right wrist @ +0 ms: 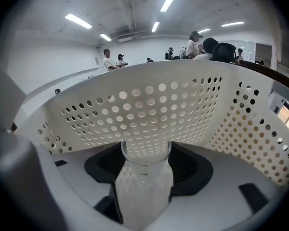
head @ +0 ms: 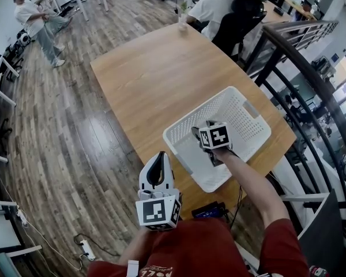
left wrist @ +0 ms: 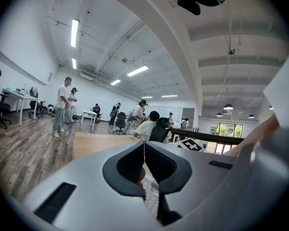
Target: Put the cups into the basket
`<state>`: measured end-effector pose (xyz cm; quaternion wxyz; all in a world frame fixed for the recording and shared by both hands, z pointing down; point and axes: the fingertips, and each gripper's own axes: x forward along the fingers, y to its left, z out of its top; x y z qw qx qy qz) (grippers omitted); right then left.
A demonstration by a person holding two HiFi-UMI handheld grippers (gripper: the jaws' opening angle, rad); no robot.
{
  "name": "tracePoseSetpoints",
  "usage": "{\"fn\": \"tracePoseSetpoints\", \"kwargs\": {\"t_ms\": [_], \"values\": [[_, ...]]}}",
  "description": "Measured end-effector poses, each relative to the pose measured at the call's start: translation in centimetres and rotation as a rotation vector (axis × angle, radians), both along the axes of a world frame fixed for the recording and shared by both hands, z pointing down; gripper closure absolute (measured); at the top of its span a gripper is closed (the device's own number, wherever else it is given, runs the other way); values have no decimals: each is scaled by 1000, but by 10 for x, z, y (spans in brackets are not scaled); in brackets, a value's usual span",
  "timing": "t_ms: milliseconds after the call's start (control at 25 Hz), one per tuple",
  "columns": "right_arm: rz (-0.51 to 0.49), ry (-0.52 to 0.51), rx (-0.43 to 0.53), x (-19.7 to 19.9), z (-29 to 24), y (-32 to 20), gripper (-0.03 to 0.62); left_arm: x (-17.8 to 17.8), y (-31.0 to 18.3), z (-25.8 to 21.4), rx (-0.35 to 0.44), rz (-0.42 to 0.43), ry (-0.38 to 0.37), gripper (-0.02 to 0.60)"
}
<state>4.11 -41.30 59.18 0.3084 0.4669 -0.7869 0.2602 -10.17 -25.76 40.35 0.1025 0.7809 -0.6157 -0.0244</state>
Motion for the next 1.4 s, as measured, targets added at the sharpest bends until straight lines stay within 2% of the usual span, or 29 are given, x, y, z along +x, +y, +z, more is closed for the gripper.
{"fn": "tracePoseSetpoints", "kwargs": {"t_ms": [520, 1080, 1400], "values": [[-11, 14, -26, 3, 4, 3, 312, 4, -1, 1, -5, 5, 2, 574], [-74, 26, -38, -7, 4, 11, 310, 4, -1, 3, -11, 12, 7, 574], [-109, 72, -28, -11, 4, 17, 310, 5, 2, 4, -11, 12, 3, 574]]}}
